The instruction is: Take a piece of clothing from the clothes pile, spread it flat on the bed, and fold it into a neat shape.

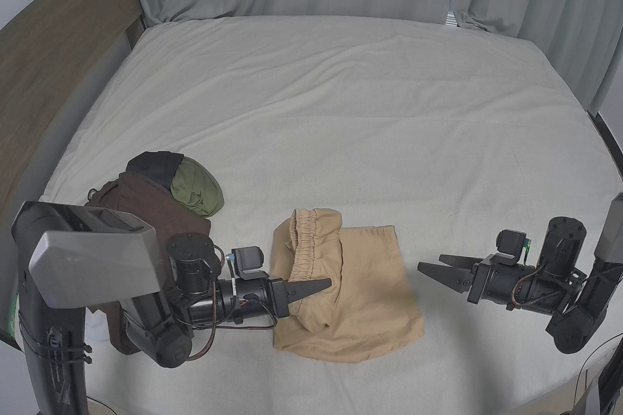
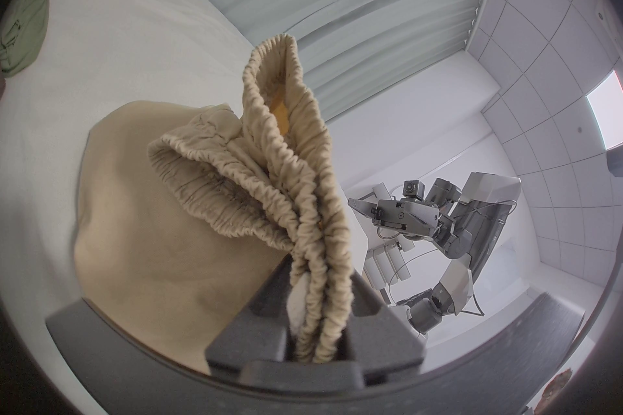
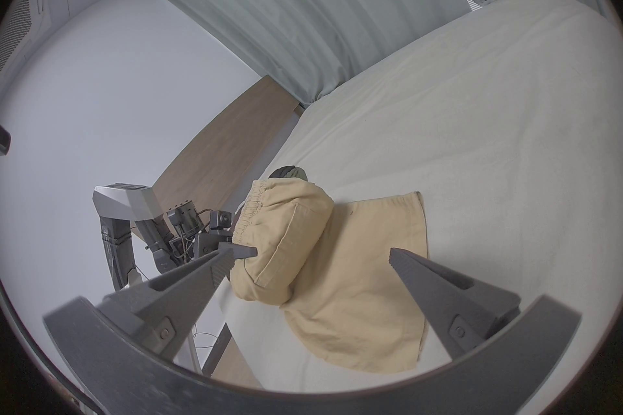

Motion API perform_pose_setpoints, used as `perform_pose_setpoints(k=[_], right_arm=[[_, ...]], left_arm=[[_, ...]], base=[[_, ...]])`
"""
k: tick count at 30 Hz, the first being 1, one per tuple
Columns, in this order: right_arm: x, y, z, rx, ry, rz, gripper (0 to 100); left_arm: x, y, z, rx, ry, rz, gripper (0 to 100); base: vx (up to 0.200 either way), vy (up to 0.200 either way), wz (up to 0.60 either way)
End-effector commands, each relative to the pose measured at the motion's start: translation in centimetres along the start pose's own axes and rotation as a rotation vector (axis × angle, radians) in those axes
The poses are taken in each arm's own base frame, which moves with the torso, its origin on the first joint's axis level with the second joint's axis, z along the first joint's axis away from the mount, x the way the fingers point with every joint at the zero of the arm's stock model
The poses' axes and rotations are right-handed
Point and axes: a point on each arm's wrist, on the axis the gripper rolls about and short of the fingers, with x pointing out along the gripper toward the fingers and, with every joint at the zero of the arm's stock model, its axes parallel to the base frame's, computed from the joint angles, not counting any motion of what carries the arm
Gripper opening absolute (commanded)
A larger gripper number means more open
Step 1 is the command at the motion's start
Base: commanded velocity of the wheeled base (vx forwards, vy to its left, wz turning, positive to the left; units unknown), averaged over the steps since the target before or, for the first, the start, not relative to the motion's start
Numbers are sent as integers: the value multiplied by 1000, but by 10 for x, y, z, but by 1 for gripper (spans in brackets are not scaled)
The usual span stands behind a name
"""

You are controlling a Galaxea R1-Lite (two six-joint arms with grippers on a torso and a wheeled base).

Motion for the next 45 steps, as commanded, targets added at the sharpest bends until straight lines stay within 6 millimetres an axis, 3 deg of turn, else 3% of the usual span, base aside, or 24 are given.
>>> perform_pose_setpoints(k=[1,13,23,24,35,45], right_arm=[[0,-1,1,0,-3,-2,100],[-1,-6,7,-1,-31,-19,100],[-1,-7,9,-3,-40,-20,100],[-1,-7,9,-4,-41,-19,100],[-1,-7,9,-3,-41,-21,100],[1,-7,6,-4,-25,-17,100]], left_arm=[[8,2,-5,-8,12,-7,0],[34,-3,-11,-21,26,-51,0],[48,13,-21,-23,20,-23,0],[49,13,-20,-22,18,-25,100],[55,15,-19,-4,-13,-7,100],[31,0,6,43,-69,2,100]], base=[[0,0,0],[0,0,0],[0,0,0],[0,0,0],[0,0,0],[0,0,0]])
